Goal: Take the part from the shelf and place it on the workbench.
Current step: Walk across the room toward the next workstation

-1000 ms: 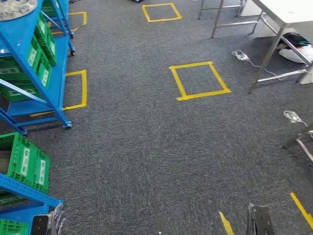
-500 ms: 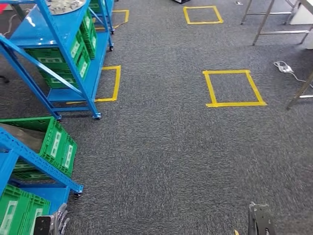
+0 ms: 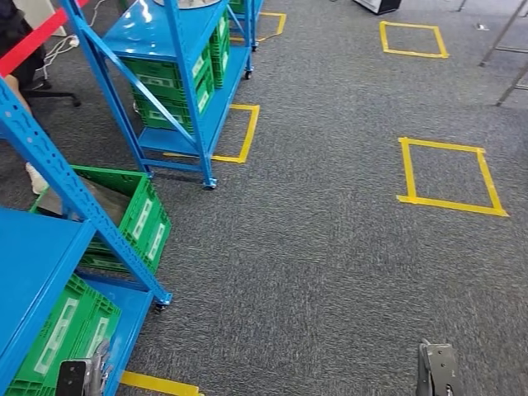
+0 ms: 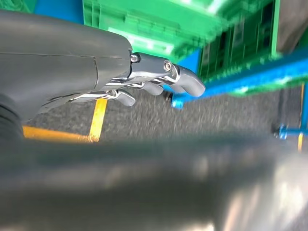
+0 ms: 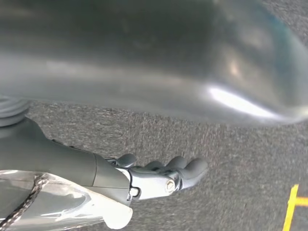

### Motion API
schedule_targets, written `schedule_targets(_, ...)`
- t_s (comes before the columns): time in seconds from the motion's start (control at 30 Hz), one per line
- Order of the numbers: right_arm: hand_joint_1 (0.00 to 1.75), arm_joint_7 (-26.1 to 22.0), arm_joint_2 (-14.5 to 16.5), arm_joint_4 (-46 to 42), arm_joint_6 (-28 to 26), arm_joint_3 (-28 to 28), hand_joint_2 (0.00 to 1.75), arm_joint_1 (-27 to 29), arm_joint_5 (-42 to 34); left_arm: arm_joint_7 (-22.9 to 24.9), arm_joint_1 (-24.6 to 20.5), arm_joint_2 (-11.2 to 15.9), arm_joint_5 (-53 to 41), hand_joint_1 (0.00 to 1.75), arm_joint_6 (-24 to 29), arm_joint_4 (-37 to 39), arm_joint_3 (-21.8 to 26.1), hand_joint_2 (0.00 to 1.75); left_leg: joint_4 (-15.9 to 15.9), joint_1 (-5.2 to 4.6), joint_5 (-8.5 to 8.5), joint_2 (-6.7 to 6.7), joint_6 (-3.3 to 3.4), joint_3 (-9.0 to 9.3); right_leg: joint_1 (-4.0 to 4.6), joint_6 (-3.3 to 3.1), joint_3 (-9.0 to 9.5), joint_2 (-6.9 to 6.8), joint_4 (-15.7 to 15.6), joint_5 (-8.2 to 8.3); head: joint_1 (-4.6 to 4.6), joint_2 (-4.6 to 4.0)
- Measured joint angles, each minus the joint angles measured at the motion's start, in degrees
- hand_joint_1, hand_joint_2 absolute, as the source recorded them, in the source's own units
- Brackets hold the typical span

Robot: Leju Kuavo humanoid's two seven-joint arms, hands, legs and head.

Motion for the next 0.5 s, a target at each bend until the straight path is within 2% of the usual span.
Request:
schedule_targets(0.03, 0.0, 0.0, -0.1, 0.1, -0.2, 0.1, 0.0, 0.1, -0.3, 0.0, -0.1, 0.0, 0.0, 0.0, 0.2, 0.0, 0.0, 1.75, 0.0, -0.11, -0.04, -0.64, 0.17, -0.02, 0.07, -0.08, -2.44, 0.86, 4.4, -1.57, 0.1, 0.0)
schedule_targets(0.07, 0.0, 0.0, -0.3, 0.2, -0.4, 0.2, 0.0, 0.1, -0.5, 0.0, -0.1, 0.0, -0.1, 0.0, 0.3, 0.0, 0.0, 1.75, 0.0, -0.25, -0.1, -1.34, 0.28, 0.03, 0.15, -0.2, -4.59, 1.2, 7.9, -2.28, 0.14, 0.0)
schedule_targets(0.1, 0.0, -0.1, -0.4, 0.4, -0.5, 0.3, 0.0, 0.2, -0.7, 0.0, -0.1, 0.0, -0.1, 0.0, 0.4, 0.0, 0.0, 1.75, 0.0, -0.38, -0.16, -2.09, 0.36, 0.15, 0.23, -0.36, -5.94, 1.36, 9.4, -1.8, 0.14, 0.0)
schedule_targets(0.13, 0.0, -0.1, -0.4, 0.5, -0.6, 0.5, 0.0, 0.1, -0.9, 0.0, -0.1, 0.0, -0.1, 0.0, 0.5, 0.0, -0.1, 1.75, 0.0, -0.49, -0.23, -2.88, 0.4, 0.33, 0.28, -0.56, -6.14, 1.53, 8.4, -0.08, 0.13, 0.0)
schedule_targets(0.17, 0.0, -0.2, -0.5, 0.6, -0.8, 0.6, 0.0, 0.1, -1.0, 0.0, -0.1, 0.0, -0.1, 0.0, 0.5, 0.0, -0.1, 1.75, 0.0, -0.56, -0.33, -3.69, 0.4, 0.57, 0.31, -0.81, -5.28, 2.07, 5.3, 2.52, 0.13, 0.0)
schedule_targets(0.2, 0.0, -0.3, -0.6, 0.7, -0.9, 0.7, 0.0, 0.1, -1.1, -0.1, -0.1, 0.0, -0.1, 0.0, 0.6, 0.0, -0.1, 1.75, 0.0, -0.57, -0.44, -4.48, 0.35, 0.73, 0.31, -1.05, -3.89, 3.32, 1.2, 5.04, 0.15, 0.0)
schedule_targets(0.23, 0.0, -0.4, -0.7, 0.8, -1.0, 0.7, 0.0, 0.1, -1.3, -0.1, -0.2, 0.0, -0.1, 0.0, 0.6, 0.0, -0.1, 1.75, 0.1, -0.64, -0.6, -5.23, 0.2, 0.81, 0.2, -1.26, -2.44, 4.91, -2.6, 6.75, 0.13, 0.0)
schedule_targets(0.27, 0.0, -0.6, -0.7, 1.0, -1.2, 0.8, 0.0, 0.0, -1.4, -0.2, -0.2, 0.0, -0.1, 0.0, 0.6, 0.0, -0.2, 1.75, 0.3, -0.61, -0.68, -5.94, -0.03, 0.69, 0.14, -1.4, -1.25, 6.19, -5.2, 7.56, 0.12, 0.0)
schedule_targets(0.3, 0.0, -0.8, -0.8, 1.2, -1.5, 0.9, 0.0, 0.0, -1.6, -0.3, -0.2, 0.0, -0.1, 0.0, 0.6, 0.0, -0.2, 1.75, 0.3, -0.52, -0.67, -6.67, -0.34, 0.4, 0.13, -1.51, -0.61, 6.96, -6.5, 7.56, 0.11, 0.0)
schedule_targets(0.33, 0.0, -1.0, -0.8, 1.4, -1.7, 0.9, 0.0, -0.1, -1.8, -0.4, -0.2, 0.0, -0.1, 0.0, 0.6, 0.0, -0.1, 1.75, 0.4, -0.43, -0.59, -7.41, -0.71, 0.12, 0.15, -1.64, -0.28, 6.84, -6.9, 7.34, 0.11, 0.0)
schedule_targets(0.37, 0.0, -1.1, -0.9, 1.5, -1.9, 1.0, 0.0, -0.3, -1.9, -0.5, -0.1, 0.0, -0.1, 0.0, 0.6, 0.0, -0.2, 1.75, 0.4, -0.27, -0.53, -7.9, -1.04, -0.13, 0.16, -1.86, -0.09, 6.11, -7.0, 7.34, 0.1, 0.0)
schedule_targets(0.4, 0.0, -1.3, -0.9, 1.7, -2.0, 1.2, 0.0, -0.4, -2.0, -0.6, 0.0, 0.1, -0.1, 0.0, 0.5, 0.0, -0.2, 1.75, 0.7, -0.27, -0.75, -7.3, -1.37, -0.37, 0.13, -2.14, 0.01, 5.36, -7.3, 7.42, 0.1, 0.0)
schedule_targets(0.43, 0.0, -1.4, -0.9, 1.9, -2.1, 1.3, 0.0, -0.5, -2.1, -0.7, 0.0, 0.1, -0.1, 0.0, 0.5, 0.0, -0.3, 1.75, 1.8, -0.33, -1.49, -5.87, -1.65, -0.83, 0.09, -2.44, 0.17, 4.51, -7.5, 7.48, -0.01, 0.0)
schedule_targets(0.5, 0.0, -1.6, -1.0, 2.3, -2.2, 1.4, 0.0, -0.6, -2.2, -0.8, -0.3, 0.1, -0.1, 0.0, 0.5, 0.0, -0.3, 1.75, 7.3, -0.35, -4.64, -2.02, -2.2, -3.39, 0.13, -2.92, 0.5, 2.55, -7.7, 7.36, -0.2, 0.0)
